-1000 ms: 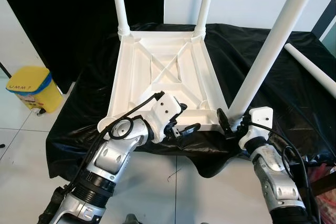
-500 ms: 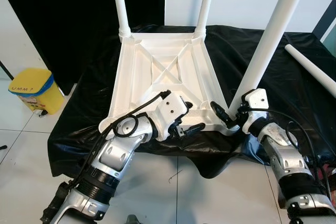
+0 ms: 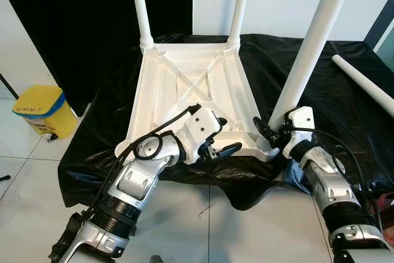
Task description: Building children table
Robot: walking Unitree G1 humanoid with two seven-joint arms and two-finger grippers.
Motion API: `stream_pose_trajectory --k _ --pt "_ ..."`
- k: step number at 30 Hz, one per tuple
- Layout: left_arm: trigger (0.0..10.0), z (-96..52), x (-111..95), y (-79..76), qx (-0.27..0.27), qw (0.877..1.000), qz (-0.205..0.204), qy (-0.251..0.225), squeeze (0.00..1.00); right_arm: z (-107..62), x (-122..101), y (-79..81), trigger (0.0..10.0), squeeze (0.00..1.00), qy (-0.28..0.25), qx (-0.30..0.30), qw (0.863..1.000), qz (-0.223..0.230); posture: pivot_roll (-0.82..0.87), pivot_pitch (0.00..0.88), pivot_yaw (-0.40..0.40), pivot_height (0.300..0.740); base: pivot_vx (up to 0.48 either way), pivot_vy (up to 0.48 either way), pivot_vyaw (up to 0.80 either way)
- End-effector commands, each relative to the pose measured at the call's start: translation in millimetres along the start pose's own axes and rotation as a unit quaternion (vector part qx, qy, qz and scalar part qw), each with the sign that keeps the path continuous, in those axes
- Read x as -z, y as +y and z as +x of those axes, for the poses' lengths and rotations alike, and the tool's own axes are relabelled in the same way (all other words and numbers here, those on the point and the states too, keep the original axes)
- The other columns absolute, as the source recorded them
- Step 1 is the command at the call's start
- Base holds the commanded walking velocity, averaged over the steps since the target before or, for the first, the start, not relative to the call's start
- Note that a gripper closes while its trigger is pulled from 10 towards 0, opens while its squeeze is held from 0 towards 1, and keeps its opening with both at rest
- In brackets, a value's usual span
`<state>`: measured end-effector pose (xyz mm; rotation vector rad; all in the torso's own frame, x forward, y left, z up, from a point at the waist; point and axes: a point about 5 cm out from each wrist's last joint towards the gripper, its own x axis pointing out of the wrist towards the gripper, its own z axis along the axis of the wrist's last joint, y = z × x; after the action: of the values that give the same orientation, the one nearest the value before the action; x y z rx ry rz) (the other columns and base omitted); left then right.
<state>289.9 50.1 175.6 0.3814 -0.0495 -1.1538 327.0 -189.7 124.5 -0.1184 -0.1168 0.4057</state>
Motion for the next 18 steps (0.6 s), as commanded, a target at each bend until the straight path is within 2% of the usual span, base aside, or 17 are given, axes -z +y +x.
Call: stream_pose_trajectory --k 1,3,7,8,10,11,12,13,15,17,18 --pt "10.0 -1.5 2 1.7 -0.020 1.000 0.004 0.006 0.00 -6.8 20 0.2 10.0 0.00 0.049 0.035 0.998 0.010 0.02 0.014 -0.021 0.740 0.000 0.000 0.00" --pt "10.0 -1.7 3 1.7 -0.021 1.000 0.003 0.006 0.00 -7.1 21 1.1 10.0 0.00 0.051 0.051 0.997 0.020 0.02 0.014 -0.021 0.740 0.000 0.000 0.00" --pt "10.0 -3.0 4 1.7 -0.027 1.000 -0.002 0.008 0.00 -9.7 25 7.9 10.0 0.00 0.058 0.120 0.990 0.037 0.01 0.027 -0.021 0.740 0.000 0.000 0.00" --pt "10.0 -3.0 4 1.7 -0.027 1.000 -0.002 0.008 0.00 -9.7 25 7.9 10.0 0.00 0.058 0.120 0.990 0.037 0.01 0.027 -0.021 0.740 0.000 0.000 0.00" --pt "10.0 -3.1 5 1.0 -0.027 1.000 -0.003 0.009 0.00 -10.9 29 10.6 10.0 0.00 0.072 0.159 0.984 0.047 0.01 0.029 -0.020 0.740 0.000 0.000 0.00" --pt "10.0 -3.1 5 1.0 -0.027 1.000 -0.003 0.009 0.00 -10.9 29 10.6 10.0 0.00 0.072 0.159 0.984 0.047 0.01 0.029 -0.020 0.740 0.000 0.000 0.00" --pt "10.0 -2.9 5 0.4 -0.026 1.000 -0.004 0.008 0.00 -12.1 31 13.4 10.0 0.00 0.078 0.187 0.978 0.054 0.01 0.036 -0.018 0.740 0.000 0.000 0.00" --pt "10.0 -2.0 5 -0.7 -0.024 1.000 -0.007 0.007 0.00 -15.2 35 19.5 10.0 0.00 0.085 0.241 0.965 0.065 0.01 0.036 -0.018 0.740 0.000 0.000 0.00" --pt "10.0 -2.0 5 -0.7 -0.024 1.000 -0.007 0.007 0.00 -15.2 35 19.5 10.0 0.00 0.085 0.241 0.965 0.065 0.01 0.036 -0.018 0.740 0.000 0.000 0.00" --pt "10.0 -1.7 4 -1.0 -0.023 1.000 -0.007 0.006 0.00 -18.1 37 24.7 10.0 0.00 0.091 0.288 0.950 0.074 0.01 0.043 -0.019 0.740 0.000 0.000 0.00" --pt "10.0 -1.7 4 -1.0 -0.023 1.000 -0.007 0.006 0.00 -18.1 37 24.7 10.0 0.00 0.091 0.288 0.950 0.074 0.01 0.043 -0.019 0.740 0.000 0.000 0.00"
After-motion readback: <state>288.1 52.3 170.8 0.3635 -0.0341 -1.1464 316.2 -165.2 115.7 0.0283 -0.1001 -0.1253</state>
